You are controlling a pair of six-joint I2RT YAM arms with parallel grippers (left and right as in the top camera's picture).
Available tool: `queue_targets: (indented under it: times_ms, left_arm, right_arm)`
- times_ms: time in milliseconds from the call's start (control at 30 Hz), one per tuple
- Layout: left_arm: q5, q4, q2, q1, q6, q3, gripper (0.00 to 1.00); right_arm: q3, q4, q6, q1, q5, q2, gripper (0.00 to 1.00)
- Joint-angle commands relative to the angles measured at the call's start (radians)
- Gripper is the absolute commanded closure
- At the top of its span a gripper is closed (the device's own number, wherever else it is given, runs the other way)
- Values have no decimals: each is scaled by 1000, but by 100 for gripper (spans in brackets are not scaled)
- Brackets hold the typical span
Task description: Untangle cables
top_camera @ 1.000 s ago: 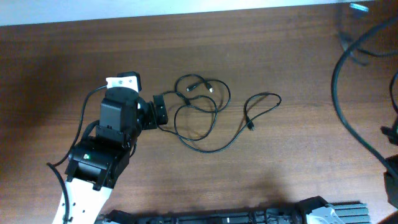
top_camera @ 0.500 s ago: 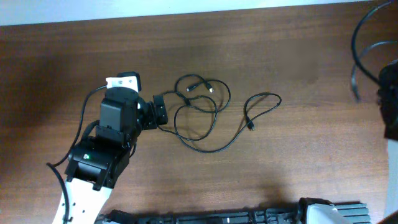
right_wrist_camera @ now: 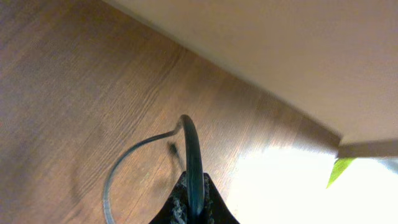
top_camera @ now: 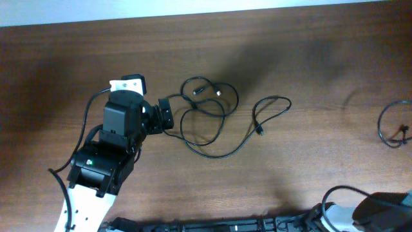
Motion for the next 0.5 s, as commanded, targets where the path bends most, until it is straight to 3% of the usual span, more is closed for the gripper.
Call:
queue_targets:
  times_ms: [0,167,200,267,333,367,467]
  left_arm:
    - [-13,2,-7,2,0,2,1]
    - [-13,2,-7,2,0,2,1]
    - [-13,2,-7,2,0,2,1]
    - [-13,2,-7,2,0,2,1]
    - [-13,2,-7,2,0,2,1]
    - [-13,2,-7,2,0,2,1]
    - [-13,3,-7,2,0,2,1]
  right_arm:
    - [7,-14,20,-87,-181,36,96]
    - [6,-42,20,-124,-287,107,96]
    - [6,-55,20,-123,-292,129,85]
    - [6,-76,20,-123,-305,152,45]
    - [6,-90,19,-122,-358,169,13]
    - [6,-92,19,-123,-385,171,2]
    - [6,-103,-40,-122,-541,171,1]
